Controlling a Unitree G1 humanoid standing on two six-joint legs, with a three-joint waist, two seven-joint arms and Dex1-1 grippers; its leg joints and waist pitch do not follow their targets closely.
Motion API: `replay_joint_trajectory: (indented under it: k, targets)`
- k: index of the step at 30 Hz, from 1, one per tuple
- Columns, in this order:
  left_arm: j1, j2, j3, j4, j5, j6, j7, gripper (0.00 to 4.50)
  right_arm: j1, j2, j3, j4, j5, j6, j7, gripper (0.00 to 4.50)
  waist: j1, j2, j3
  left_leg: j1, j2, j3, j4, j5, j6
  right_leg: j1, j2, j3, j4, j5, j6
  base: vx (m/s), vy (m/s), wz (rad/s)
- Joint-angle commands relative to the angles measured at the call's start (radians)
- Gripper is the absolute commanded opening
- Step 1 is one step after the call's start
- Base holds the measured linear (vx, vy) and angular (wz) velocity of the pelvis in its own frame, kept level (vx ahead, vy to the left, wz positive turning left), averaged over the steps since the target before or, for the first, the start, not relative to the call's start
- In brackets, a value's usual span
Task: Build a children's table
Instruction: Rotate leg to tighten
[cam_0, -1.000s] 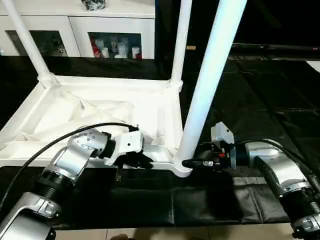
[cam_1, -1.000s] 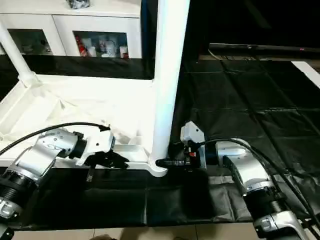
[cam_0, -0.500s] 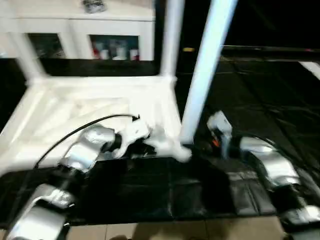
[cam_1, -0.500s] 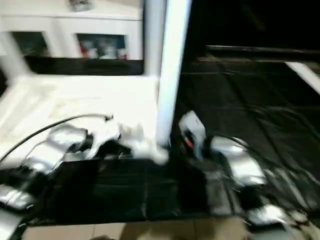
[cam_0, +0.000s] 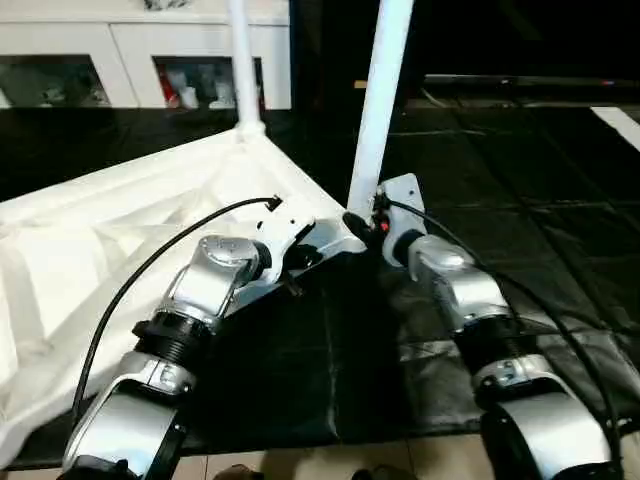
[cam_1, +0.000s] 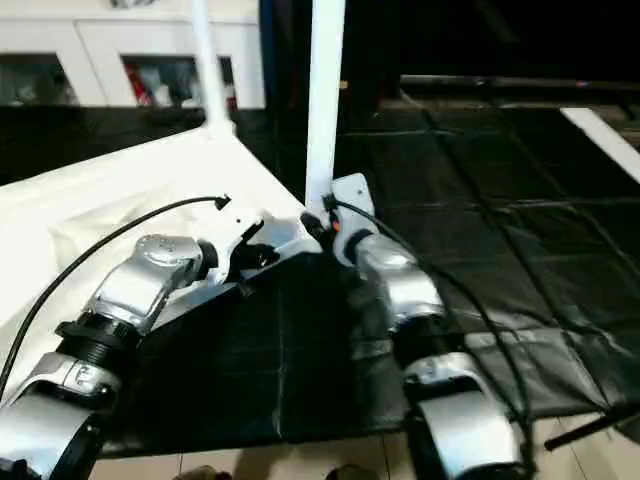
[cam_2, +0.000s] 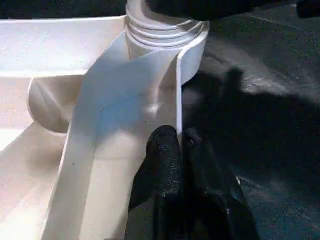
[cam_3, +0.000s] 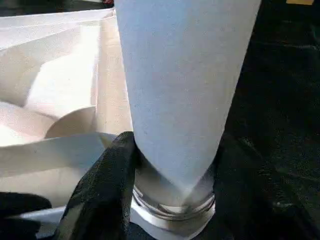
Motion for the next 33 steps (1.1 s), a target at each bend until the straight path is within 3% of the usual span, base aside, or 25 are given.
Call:
replay_joint_trajectory:
  k: [1,2,3,6,7,11,17,18,23,25,33]
  targets:
    - [-0.055,-0.005,0.005,-0.03,-0.003,-0.059,0.014,0.0,0.025,0.01,-0.007,0.023,0.022,0.029,0.014,2.01,0.01,0.0,-0.086,0.021,0.052,-0.013,-0.055,0.037,0.132,0.073,-0.086,0.046,-0.046,0.121,-0.295,0.0,0.0,0.0]
    - [-0.053,-0.002,0.002,-0.03,-0.001,-0.061,0.013,0.0,0.031,0.009,-0.015,0.013,0.028,0.03,0.02,2.57,0.012,0.009,-0.085,0.021,0.053,-0.014,-0.055,0.027,0.124,0.073,-0.087,0.046,-0.047,0.107,-0.292,0.0,0.0,0.0]
    - [-0.051,0.001,0.0,-0.028,0.0,-0.059,0.011,0.0,0.045,0.005,-0.024,-0.01,0.037,0.03,0.032,2.71,0.013,0.004,-0.083,0.023,0.055,-0.013,-0.058,0.008,0.109,0.072,-0.085,0.047,-0.05,0.087,-0.284,0.0,0.0,0.0]
    - [-0.049,0.017,-0.013,-0.006,0.01,-0.085,0.001,0.0,0.093,-0.031,-0.018,-0.087,0.052,0.013,0.107,2.9,0.019,0.002,-0.081,0.022,0.053,-0.014,-0.061,-0.031,0.085,0.077,-0.087,0.049,-0.054,0.055,-0.266,0.0,0.0,0.0]
    - [-0.047,0.029,-0.021,0.013,0.011,-0.124,-0.022,0.0,0.129,-0.064,-0.014,-0.146,0.067,0.013,0.171,3.05,0.018,0.005,-0.082,0.021,0.052,-0.015,-0.061,-0.032,0.08,0.078,-0.087,0.049,-0.053,0.059,-0.266,0.0,0.0,0.0]
    - [-0.045,0.055,-0.037,0.047,0.007,-0.186,-0.09,0.0,0.194,-0.15,-0.008,-0.247,0.087,0.003,0.301,3.35,0.021,0.001,-0.081,0.018,0.048,-0.015,-0.06,-0.045,0.084,0.08,-0.085,0.048,-0.059,0.052,-0.253,0.0,0.0,0.0]
    - [-0.031,0.1,-0.074,0.064,-0.021,-0.308,-0.259,0.0,0.26,-0.288,0.007,-0.339,0.108,-0.015,0.496,3.91,0.03,0.003,-0.078,0.023,0.052,-0.015,-0.062,-0.09,0.078,0.076,-0.087,0.05,-0.067,-0.004,-0.252,0.0,0.0,0.0]
    - [-0.026,0.111,-0.082,0.062,-0.031,-0.323,-0.305,0.0,0.271,-0.31,0.008,-0.362,0.117,-0.008,0.532,3.91,0.031,0.007,-0.078,0.023,0.052,-0.016,-0.061,-0.093,0.075,0.075,-0.087,0.049,-0.065,-0.01,-0.254,0.0,0.0,0.0]
    - [-0.012,0.15,-0.113,0.058,-0.046,-0.39,-0.435,0.0,0.299,-0.385,0.029,-0.428,0.148,0.011,0.671,4.34,0.051,0.007,-0.077,0.03,0.059,-0.014,-0.064,-0.107,0.07,0.071,-0.086,0.048,-0.065,-0.014,-0.26,0.0,0.0,0.0]
    - [-0.001,0.17,-0.13,0.035,-0.068,-0.415,-0.526,0.0,0.324,-0.443,0.073,-0.487,0.174,0.042,0.8,4.45,0.061,0.006,-0.076,0.03,0.062,-0.015,-0.065,-0.116,0.067,0.072,-0.087,0.046,-0.064,-0.028,-0.257,0.0,0.0,0.0]
    - [0.001,0.199,-0.166,0.02,-0.072,-0.47,-0.645,0.0,0.333,-0.507,0.148,-0.515,0.16,0.04,0.965,4.45,0.069,0.003,-0.073,0.03,0.062,-0.015,-0.068,-0.153,0.045,0.068,-0.095,0.045,-0.076,-0.134,-0.237,0.0,0.0,0.0]
